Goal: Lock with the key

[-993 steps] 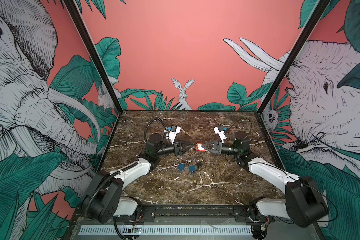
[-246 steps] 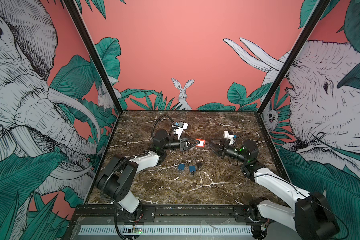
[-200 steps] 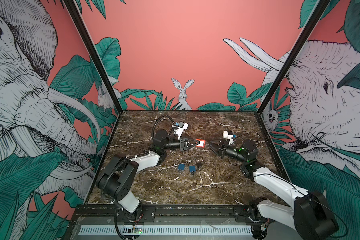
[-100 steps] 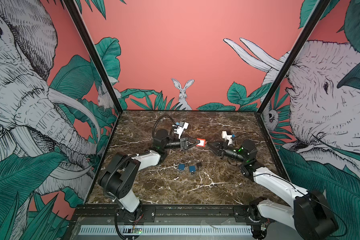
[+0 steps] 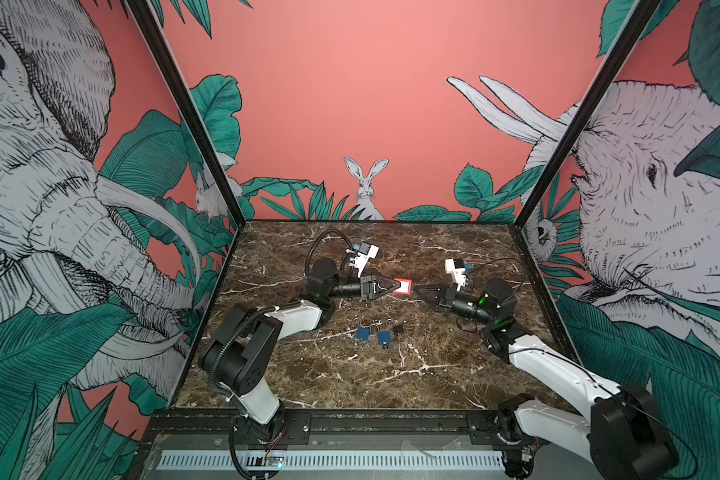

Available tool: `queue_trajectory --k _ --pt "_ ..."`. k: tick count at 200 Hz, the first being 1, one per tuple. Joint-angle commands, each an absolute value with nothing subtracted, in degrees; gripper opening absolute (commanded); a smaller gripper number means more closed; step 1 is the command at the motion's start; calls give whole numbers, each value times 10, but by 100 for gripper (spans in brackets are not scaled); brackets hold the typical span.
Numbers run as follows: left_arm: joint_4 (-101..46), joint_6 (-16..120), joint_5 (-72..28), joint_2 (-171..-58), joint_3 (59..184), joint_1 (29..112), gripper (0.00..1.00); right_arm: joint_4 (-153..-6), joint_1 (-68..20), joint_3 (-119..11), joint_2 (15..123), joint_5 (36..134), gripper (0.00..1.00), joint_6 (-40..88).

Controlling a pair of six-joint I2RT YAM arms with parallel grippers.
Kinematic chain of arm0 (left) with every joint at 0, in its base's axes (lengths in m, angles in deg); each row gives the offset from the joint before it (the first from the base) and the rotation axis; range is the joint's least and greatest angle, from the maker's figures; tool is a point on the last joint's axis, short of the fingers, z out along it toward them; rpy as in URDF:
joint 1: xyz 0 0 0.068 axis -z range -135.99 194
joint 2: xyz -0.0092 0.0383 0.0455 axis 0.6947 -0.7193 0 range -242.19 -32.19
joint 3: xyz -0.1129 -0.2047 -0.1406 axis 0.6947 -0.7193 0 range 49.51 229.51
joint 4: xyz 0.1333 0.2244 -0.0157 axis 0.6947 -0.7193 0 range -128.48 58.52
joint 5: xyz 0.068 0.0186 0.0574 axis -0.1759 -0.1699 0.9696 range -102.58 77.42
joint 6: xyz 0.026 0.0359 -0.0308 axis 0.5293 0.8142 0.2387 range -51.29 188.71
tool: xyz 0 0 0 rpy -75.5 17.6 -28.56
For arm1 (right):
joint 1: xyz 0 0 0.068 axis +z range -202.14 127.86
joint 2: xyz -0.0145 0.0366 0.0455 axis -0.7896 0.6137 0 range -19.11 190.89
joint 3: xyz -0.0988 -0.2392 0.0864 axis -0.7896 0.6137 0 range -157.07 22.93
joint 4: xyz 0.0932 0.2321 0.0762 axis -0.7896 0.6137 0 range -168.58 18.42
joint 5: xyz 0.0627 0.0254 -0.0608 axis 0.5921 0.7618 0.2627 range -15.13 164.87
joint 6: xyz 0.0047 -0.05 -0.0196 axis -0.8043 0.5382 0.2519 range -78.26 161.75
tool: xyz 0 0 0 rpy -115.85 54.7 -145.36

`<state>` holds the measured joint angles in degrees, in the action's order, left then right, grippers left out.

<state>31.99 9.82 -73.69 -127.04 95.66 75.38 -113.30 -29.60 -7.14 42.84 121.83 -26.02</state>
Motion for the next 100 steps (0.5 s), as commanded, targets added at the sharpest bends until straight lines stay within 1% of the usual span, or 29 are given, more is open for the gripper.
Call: queue_trajectory --k 1,50,100 --pt "389 38 -747 -1273 980 753 0 -1143 -295 -82 394 1224 0 -155" --pt "372 37 -752 -1260 985 753 0 -1188 -299 -52 361 1203 0 -104" --pt "313 89 -751 -1240 980 752 0 -1225 -329 -32 365 1232 0 -122"
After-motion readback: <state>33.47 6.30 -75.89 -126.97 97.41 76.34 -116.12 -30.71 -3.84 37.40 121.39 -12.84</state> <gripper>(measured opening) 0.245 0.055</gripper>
